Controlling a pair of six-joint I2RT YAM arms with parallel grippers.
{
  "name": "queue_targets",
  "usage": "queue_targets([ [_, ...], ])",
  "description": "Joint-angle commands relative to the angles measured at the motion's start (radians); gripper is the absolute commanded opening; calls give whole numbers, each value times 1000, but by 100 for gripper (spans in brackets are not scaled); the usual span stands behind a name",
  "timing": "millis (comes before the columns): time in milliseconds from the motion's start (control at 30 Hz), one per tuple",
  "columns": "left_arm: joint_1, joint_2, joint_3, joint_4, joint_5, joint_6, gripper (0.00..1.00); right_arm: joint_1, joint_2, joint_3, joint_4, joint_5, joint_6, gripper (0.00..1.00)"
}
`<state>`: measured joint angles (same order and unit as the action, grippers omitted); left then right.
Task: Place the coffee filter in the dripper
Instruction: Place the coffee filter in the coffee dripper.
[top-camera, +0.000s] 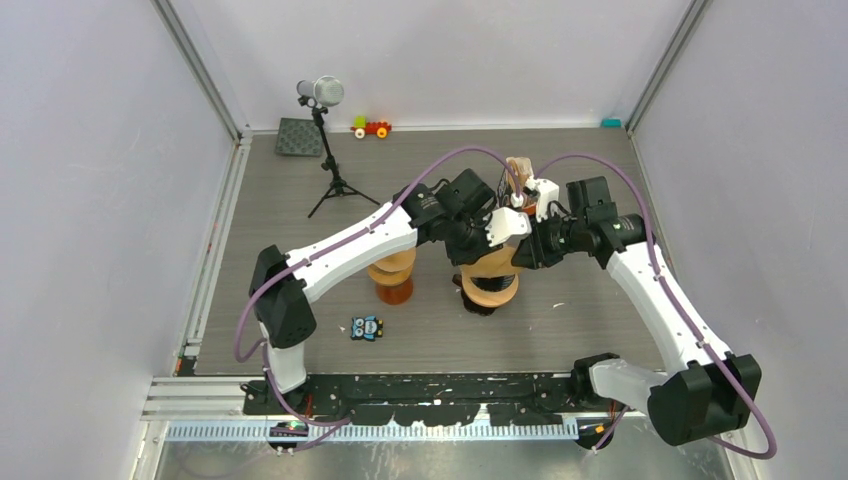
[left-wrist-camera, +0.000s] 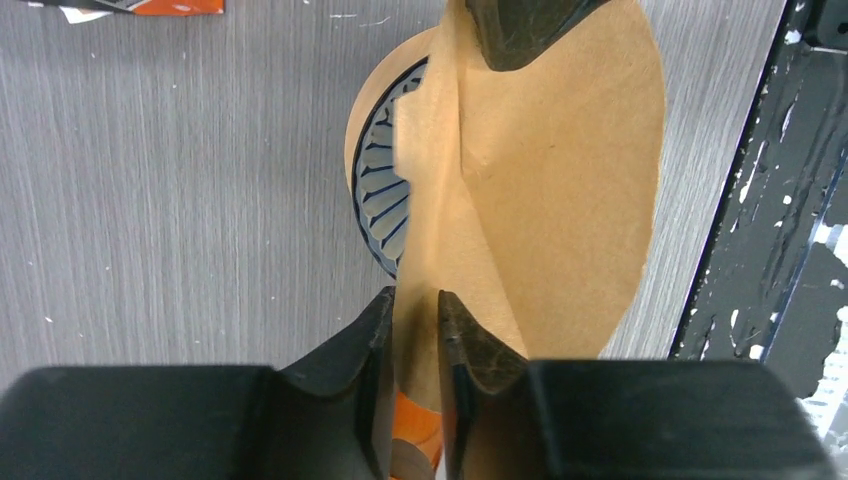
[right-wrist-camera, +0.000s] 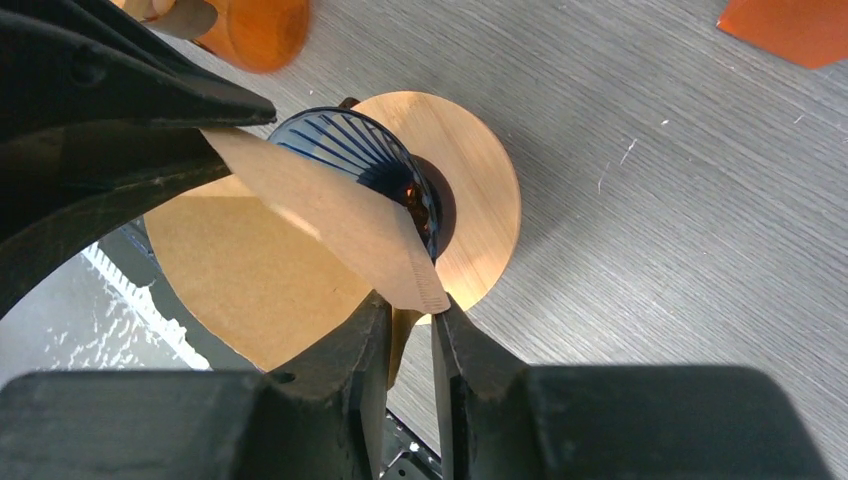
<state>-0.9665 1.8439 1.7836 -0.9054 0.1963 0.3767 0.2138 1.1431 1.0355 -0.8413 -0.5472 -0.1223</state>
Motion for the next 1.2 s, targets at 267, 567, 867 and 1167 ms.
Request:
queue_targets([
  [267,5,8,78,-31,196,192,0,21,-44,45,29,75,54,58],
  [567,5,77,184,-188,278,337,0,21,-5,90,-3,19,-50,68],
  [867,5,74,178,-242,270,423,0,13,5,106,-35,-34,-132,64],
  [1167,5,93,201,-278,267,451,0,10,55,111,-44,-94,-182,54],
])
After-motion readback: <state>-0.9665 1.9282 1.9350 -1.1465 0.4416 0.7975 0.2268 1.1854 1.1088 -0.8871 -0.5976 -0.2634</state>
